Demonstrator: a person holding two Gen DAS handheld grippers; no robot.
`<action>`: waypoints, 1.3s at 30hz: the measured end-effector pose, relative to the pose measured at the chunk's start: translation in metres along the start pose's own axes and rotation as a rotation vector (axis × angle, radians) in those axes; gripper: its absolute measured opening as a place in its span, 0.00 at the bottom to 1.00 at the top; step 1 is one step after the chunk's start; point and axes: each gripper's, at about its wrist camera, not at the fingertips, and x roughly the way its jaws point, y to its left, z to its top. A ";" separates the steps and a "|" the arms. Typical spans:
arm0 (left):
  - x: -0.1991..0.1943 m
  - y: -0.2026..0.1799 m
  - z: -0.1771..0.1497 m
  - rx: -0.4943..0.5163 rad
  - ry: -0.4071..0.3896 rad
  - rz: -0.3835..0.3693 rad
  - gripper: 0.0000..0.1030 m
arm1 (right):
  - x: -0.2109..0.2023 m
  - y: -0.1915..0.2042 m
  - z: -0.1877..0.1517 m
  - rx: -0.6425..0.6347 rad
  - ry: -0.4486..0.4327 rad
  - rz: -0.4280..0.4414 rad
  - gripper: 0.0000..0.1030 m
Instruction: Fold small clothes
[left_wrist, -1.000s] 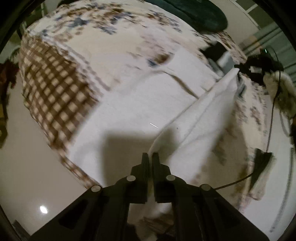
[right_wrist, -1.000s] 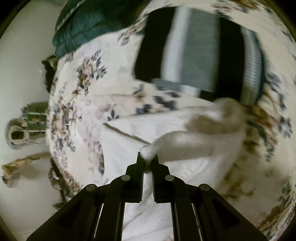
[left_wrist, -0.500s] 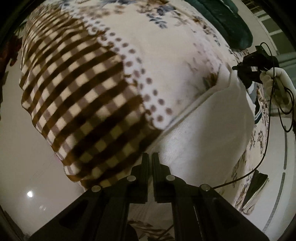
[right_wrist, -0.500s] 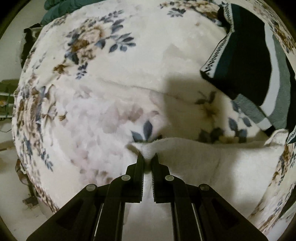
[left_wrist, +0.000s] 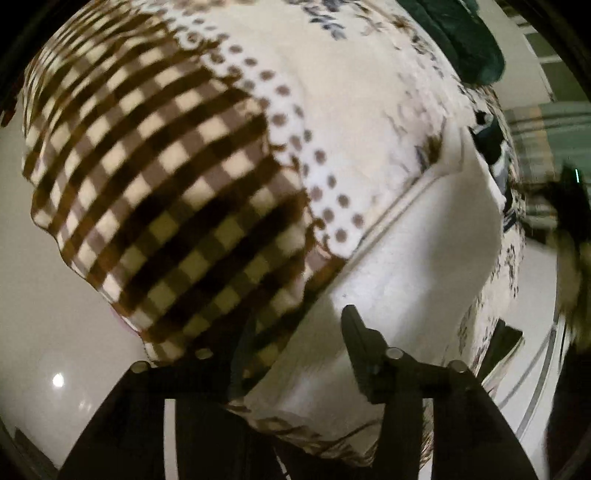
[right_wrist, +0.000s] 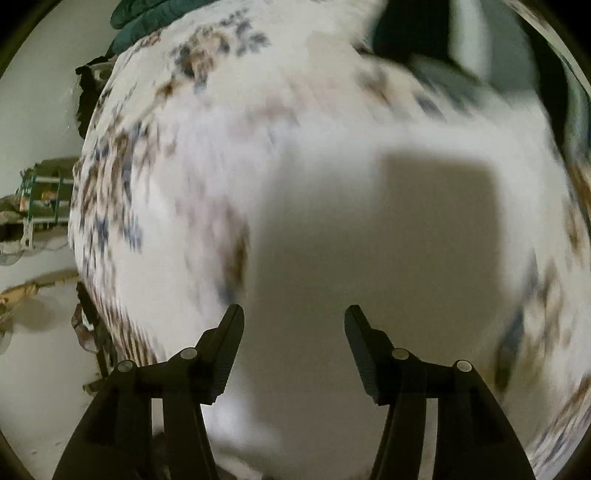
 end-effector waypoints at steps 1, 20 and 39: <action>0.001 -0.005 -0.001 0.022 0.006 0.008 0.44 | 0.001 -0.008 -0.023 0.020 0.015 -0.005 0.57; 0.009 -0.052 -0.040 0.198 -0.037 0.159 0.02 | 0.087 -0.069 -0.336 0.406 0.047 0.129 0.04; 0.024 -0.025 -0.028 0.193 0.014 0.134 0.12 | 0.146 -0.037 -0.333 0.315 0.124 0.254 0.18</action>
